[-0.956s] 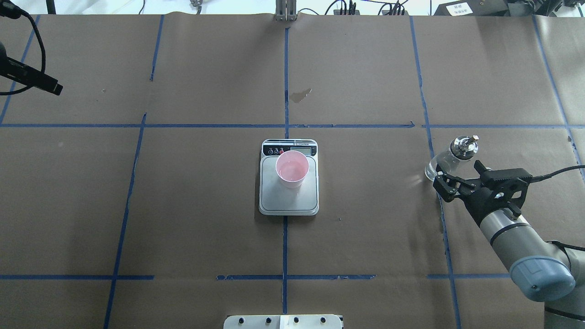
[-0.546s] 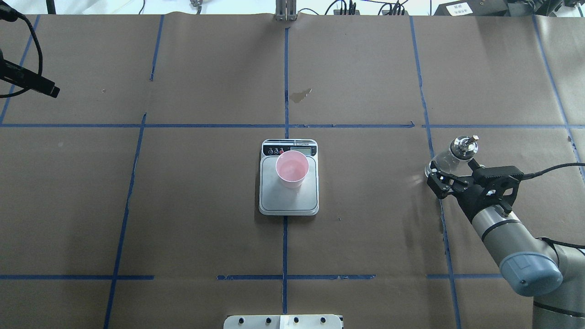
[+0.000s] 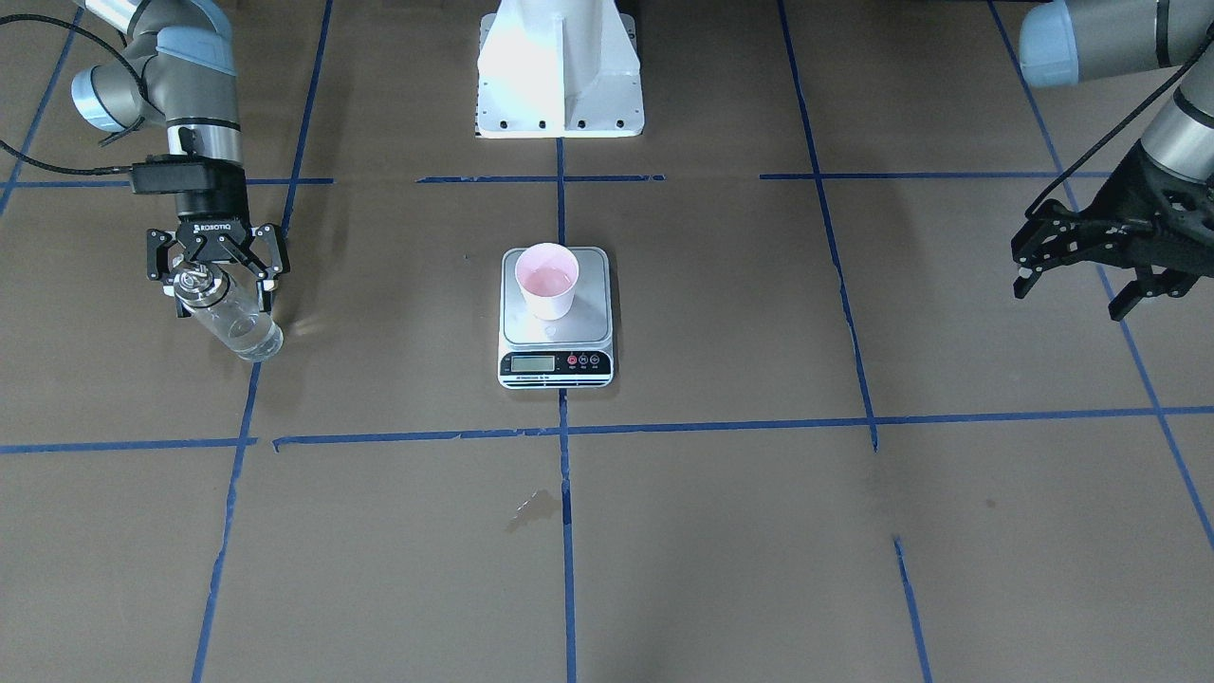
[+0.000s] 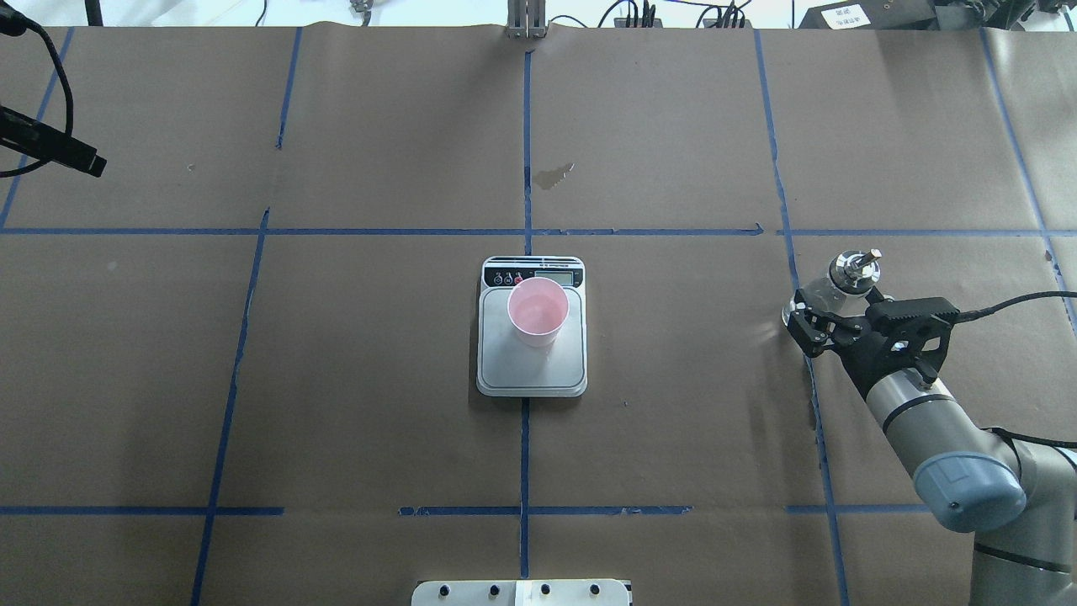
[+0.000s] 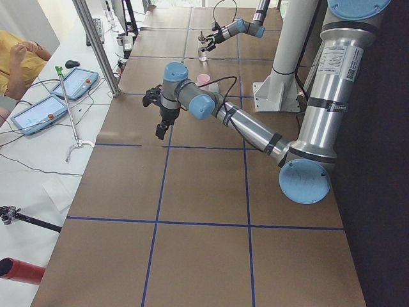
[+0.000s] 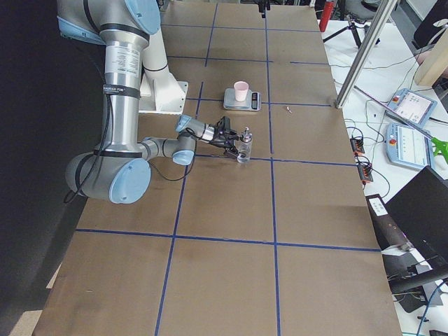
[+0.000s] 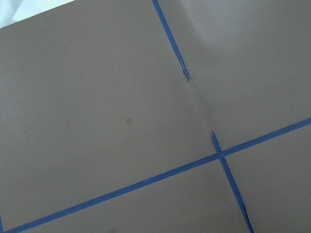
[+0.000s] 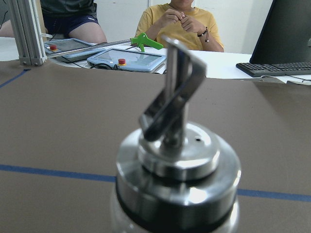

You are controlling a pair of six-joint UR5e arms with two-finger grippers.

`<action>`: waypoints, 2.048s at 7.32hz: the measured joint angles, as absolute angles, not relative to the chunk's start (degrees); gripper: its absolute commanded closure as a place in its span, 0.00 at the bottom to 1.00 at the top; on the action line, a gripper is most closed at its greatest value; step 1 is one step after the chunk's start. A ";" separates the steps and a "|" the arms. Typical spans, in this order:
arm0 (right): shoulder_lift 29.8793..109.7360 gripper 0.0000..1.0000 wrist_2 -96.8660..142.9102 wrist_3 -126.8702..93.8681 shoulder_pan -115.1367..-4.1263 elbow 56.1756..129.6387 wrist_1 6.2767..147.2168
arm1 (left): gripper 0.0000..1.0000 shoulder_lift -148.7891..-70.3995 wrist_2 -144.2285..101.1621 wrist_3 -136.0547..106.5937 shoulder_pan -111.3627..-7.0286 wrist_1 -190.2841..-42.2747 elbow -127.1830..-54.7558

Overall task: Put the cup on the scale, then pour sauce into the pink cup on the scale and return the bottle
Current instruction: 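Grasp the glass sauce bottle with the right gripper and lift it, then move the bottle over the pink cup and tilt it to pour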

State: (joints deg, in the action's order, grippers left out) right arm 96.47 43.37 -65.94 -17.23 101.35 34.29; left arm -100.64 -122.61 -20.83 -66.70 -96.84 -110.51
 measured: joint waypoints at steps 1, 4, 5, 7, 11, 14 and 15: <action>95.97 0.30 43.40 -65.50 -17.52 101.24 34.31 | 0.00 -100.64 -122.61 -20.83 -66.86 -96.80 -110.63; 95.00 1.00 43.53 -64.18 -18.14 101.23 34.26 | 0.00 -100.44 -122.59 -20.96 -67.05 -96.71 -111.26; 94.70 1.00 43.61 -61.76 -18.85 101.83 34.24 | 0.00 -100.41 -122.55 -20.99 -67.10 -96.69 -111.27; 93.92 1.00 45.12 -55.41 -20.93 105.16 34.71 | 0.00 -100.38 -122.52 -21.00 -67.14 -96.68 -111.19; 83.51 1.00 41.09 -51.20 -21.40 109.60 53.69 | 0.00 -100.37 -122.60 -21.04 -67.15 -96.62 -110.77; 74.34 1.00 37.96 -50.63 -17.57 109.88 63.23 | 0.00 -100.45 -122.72 -21.01 -67.10 -96.59 -110.41; 71.91 1.00 37.82 -50.55 -16.69 109.92 67.88 | 0.00 -100.45 -122.75 -21.01 -67.05 -96.59 -110.10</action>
State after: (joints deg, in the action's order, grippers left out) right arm 71.91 37.82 -50.55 -16.69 109.92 67.88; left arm -100.45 -122.75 -21.01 -67.05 -96.59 -110.10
